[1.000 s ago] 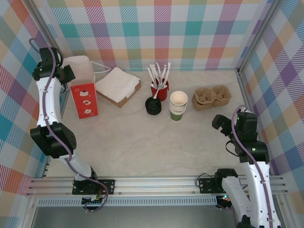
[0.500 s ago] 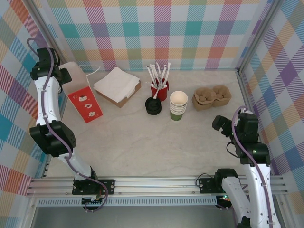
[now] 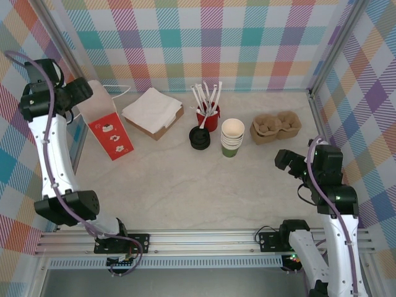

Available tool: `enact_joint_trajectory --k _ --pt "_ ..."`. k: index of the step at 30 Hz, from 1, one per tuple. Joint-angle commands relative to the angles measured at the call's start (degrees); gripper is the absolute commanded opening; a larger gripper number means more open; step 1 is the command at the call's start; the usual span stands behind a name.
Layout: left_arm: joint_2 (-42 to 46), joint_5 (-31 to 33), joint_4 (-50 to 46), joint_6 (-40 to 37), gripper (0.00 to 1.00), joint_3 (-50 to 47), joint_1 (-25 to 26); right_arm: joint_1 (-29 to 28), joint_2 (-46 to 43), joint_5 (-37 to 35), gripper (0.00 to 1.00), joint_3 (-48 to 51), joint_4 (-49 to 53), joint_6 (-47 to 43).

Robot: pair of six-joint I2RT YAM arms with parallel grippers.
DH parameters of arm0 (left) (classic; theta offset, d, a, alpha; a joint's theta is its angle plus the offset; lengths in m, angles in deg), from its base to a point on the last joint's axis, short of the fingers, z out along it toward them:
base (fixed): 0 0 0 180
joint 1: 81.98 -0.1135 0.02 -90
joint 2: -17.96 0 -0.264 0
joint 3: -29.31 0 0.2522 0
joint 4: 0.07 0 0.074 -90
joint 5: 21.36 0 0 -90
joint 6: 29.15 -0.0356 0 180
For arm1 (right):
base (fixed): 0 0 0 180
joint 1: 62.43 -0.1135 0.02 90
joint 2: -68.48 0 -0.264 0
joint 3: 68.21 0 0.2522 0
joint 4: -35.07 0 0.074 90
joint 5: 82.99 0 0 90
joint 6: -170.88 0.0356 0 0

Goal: Pack the takeout coffee

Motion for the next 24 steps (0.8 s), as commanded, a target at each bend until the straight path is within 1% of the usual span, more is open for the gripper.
enact_joint_trajectory --k 1,5,9,12,16,20,24 --pt "4.00 -10.82 -0.92 4.86 0.85 -0.85 0.18 0.34 1.02 4.59 1.00 -2.00 1.10 0.98" --pt "9.28 -15.12 0.99 8.61 0.85 -5.68 8.46 0.34 2.14 7.29 0.99 -2.72 1.41 2.52" --pt "14.37 -16.44 4.97 12.91 0.85 -12.97 18.36 0.34 3.43 9.38 0.97 -3.55 2.22 4.19" --pt "16.81 -14.64 6.57 15.15 0.84 -18.00 27.07 0.33 4.82 11.42 0.92 -4.26 3.03 5.42" --pt "19.09 -14.25 10.15 18.92 0.84 -26.97 36.71 0.25 7.93 15.76 0.80 -5.27 3.66 7.56" --pt "19.43 -13.41 13.89 22.64 0.84 -36.76 43.39 -0.17 12.11 20.06 0.69 -6.21 2.54 9.71" --pt "19.18 -13.46 19.75 27.23 0.84 -45.90 47.54 -2.54 17.17 19.31 0.64 -8.26 1.48 10.32"
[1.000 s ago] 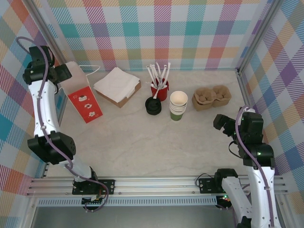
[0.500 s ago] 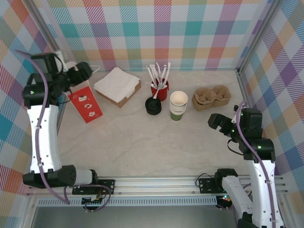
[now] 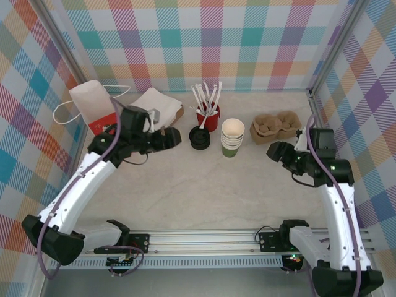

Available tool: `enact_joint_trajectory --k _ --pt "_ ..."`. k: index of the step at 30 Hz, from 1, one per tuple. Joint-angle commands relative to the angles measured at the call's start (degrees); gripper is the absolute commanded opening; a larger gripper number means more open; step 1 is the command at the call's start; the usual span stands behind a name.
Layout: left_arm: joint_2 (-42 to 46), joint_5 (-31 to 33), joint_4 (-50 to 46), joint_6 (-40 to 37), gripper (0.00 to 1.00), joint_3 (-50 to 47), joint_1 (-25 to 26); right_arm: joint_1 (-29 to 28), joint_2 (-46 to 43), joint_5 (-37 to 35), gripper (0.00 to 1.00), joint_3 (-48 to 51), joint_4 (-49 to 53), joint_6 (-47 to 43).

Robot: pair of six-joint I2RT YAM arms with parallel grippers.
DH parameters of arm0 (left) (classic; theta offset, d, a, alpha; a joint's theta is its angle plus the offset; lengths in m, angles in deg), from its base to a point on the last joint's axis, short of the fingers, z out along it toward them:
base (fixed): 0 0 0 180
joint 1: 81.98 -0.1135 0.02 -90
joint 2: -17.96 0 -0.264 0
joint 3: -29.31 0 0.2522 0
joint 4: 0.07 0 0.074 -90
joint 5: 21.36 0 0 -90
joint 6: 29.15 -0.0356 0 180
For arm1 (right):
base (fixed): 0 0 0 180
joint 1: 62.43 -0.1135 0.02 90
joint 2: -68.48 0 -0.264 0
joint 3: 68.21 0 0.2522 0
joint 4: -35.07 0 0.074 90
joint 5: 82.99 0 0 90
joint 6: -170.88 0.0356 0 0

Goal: Pack the takeout coffee

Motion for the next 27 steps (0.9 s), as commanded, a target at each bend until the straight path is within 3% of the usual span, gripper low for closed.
enact_joint_trajectory --k 1,12,20,27 --pt "0.29 0.23 7.31 6.09 0.84 -5.92 3.00 -2.28 3.58 1.56 0.63 -3.00 -1.25 1.80" --pt "-0.80 1.14 16.20 13.61 0.86 -18.34 6.24 -11.93 25.08 -4.88 0.60 -17.48 -4.37 -0.34" --pt "-1.77 1.67 16.29 13.52 0.86 -19.34 6.84 -13.16 39.04 -6.98 0.53 -28.67 -2.70 -2.21" --pt "-2.54 2.29 14.75 12.70 0.87 -18.05 6.85 -13.86 45.84 -6.21 0.40 -33.79 -0.10 -3.50"
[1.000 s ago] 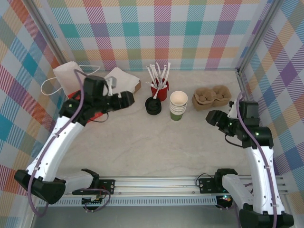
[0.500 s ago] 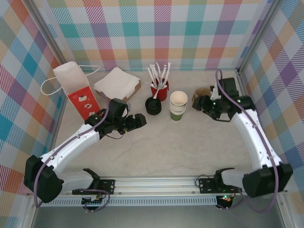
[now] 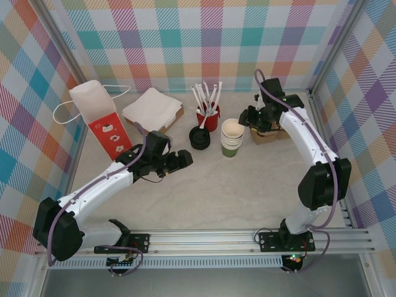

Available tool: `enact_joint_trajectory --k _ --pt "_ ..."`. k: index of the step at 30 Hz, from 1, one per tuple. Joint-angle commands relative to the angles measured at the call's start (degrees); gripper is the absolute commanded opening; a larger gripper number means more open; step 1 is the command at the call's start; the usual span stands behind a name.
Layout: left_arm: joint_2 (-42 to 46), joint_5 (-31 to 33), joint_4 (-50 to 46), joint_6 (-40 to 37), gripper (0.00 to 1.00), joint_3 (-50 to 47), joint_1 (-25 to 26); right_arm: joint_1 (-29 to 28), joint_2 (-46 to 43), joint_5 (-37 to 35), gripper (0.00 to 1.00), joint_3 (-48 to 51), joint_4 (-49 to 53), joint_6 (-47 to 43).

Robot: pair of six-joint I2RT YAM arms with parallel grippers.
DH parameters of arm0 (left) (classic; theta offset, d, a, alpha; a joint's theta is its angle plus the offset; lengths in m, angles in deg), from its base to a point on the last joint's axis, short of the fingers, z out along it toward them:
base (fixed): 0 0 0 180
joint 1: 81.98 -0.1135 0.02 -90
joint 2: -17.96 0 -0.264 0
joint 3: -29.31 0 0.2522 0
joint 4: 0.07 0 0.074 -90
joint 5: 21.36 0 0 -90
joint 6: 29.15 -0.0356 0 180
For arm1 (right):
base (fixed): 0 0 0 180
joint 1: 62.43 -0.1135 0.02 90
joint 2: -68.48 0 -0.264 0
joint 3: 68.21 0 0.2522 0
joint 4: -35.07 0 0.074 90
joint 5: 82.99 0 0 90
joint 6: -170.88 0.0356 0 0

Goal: Pack the takeout coffee

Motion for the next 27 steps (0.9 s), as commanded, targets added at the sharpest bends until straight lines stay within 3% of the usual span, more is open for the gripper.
enact_joint_trajectory --k 1,14,27 --pt "-0.69 1.00 -0.54 -0.15 0.87 1.05 0.72 -0.64 1.73 0.04 0.37 -2.81 2.95 -1.27" --pt "-1.42 1.66 -1.61 -0.49 0.87 2.25 0.72 -0.80 2.08 0.13 0.12 -2.81 4.23 -2.11" --pt "0.03 4.11 -3.50 -0.50 0.87 2.35 0.72 -0.81 -1.59 -1.10 0.07 -6.27 6.99 -3.31"
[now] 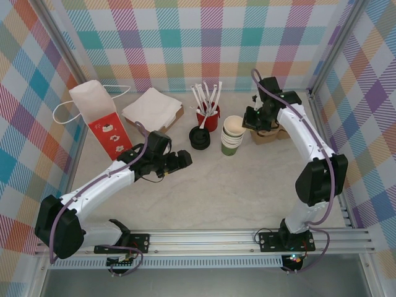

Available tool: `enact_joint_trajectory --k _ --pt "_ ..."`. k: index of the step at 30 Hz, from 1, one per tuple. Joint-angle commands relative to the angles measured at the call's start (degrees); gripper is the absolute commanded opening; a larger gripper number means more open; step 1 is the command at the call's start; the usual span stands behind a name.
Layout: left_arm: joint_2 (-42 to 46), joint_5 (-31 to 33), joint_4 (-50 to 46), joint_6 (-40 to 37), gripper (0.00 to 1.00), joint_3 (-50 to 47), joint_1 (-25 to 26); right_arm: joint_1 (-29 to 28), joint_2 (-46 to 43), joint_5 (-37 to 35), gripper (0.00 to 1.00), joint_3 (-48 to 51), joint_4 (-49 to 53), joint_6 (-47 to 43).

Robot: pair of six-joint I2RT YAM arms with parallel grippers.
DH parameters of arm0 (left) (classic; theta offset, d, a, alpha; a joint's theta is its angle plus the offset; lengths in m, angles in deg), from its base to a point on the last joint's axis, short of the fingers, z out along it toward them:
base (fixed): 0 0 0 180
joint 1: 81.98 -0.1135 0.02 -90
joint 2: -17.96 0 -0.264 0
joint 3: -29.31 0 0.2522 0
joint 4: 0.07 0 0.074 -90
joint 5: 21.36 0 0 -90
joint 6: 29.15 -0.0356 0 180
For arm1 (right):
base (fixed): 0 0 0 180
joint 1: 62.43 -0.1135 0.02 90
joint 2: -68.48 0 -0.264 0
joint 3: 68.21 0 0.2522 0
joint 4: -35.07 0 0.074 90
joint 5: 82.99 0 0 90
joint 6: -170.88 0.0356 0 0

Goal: Pack the takeout coffee

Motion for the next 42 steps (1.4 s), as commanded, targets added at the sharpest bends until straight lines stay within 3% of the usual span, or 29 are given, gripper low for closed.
enact_joint_trajectory --k 1,15,27,35,42 --pt "1.45 2.16 -2.04 -0.37 0.87 1.96 0.70 -0.44 -3.38 -0.49 0.06 -3.31 2.30 -1.23" --pt "5.56 6.62 -4.60 -0.51 0.89 1.96 0.67 -2.90 -14.29 -0.14 0.03 -4.66 5.85 0.63" --pt "9.36 9.51 -6.52 -0.34 0.89 1.31 0.70 -16.05 -27.37 -1.84 0.03 15.97 -2.48 9.18" --pt "11.94 10.35 -7.70 0.19 0.89 0.14 0.70 -26.32 -21.50 -8.78 0.03 24.38 -11.05 10.17" --pt "14.25 12.32 -10.37 -0.04 0.89 0.09 0.65 -30.11 -12.44 -10.61 0.03 26.17 -17.32 9.40"
